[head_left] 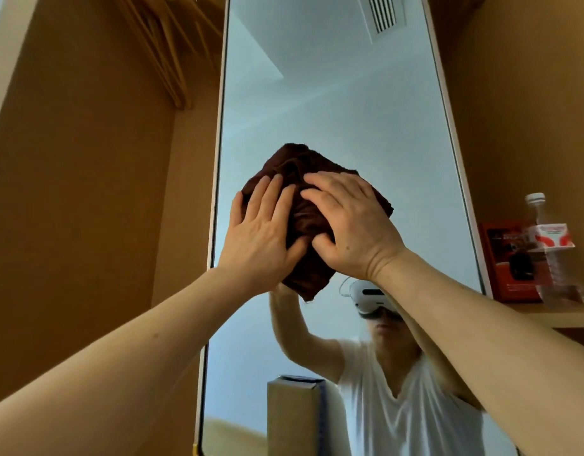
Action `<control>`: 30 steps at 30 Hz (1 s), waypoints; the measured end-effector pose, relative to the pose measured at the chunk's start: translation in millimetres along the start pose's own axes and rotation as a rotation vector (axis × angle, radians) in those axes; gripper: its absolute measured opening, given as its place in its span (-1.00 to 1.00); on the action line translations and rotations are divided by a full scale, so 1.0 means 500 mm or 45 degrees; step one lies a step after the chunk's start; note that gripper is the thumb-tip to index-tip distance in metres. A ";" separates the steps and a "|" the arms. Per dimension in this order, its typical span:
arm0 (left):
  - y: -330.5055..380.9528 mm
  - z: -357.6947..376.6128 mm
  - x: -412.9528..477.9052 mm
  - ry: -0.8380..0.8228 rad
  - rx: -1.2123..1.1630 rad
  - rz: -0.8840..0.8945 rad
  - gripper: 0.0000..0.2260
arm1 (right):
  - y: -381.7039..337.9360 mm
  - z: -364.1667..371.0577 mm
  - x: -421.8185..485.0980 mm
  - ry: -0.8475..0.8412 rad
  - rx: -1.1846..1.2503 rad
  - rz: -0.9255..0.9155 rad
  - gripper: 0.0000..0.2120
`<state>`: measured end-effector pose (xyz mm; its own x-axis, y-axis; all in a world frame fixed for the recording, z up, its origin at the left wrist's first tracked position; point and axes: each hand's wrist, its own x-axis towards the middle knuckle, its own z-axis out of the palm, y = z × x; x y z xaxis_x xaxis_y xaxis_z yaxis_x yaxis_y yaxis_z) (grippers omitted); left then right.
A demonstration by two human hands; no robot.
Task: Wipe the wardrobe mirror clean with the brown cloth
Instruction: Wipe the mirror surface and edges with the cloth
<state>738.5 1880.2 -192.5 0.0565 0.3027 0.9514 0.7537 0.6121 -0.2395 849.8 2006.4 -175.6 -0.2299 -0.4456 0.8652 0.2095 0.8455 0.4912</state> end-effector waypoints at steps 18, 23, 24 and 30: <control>0.149 0.032 -0.083 0.095 0.090 0.507 -0.38 | 0.021 -0.016 -0.276 0.080 0.139 0.173 -0.44; 0.185 0.020 0.063 0.032 0.122 0.320 -0.34 | 0.115 -0.060 -0.157 0.046 0.029 0.335 -0.45; 0.191 0.020 0.080 0.029 0.131 0.289 -0.33 | 0.125 -0.065 -0.144 0.032 0.024 0.366 -0.45; 0.207 0.045 0.017 0.132 0.071 0.373 -0.37 | 0.091 -0.054 -0.217 0.073 0.087 0.387 -0.43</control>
<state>802.1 1962.6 -213.6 0.3349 0.3978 0.8542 0.6582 0.5499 -0.5142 910.0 2085.5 -244.5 -0.1119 -0.1838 0.9766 0.1957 0.9594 0.2030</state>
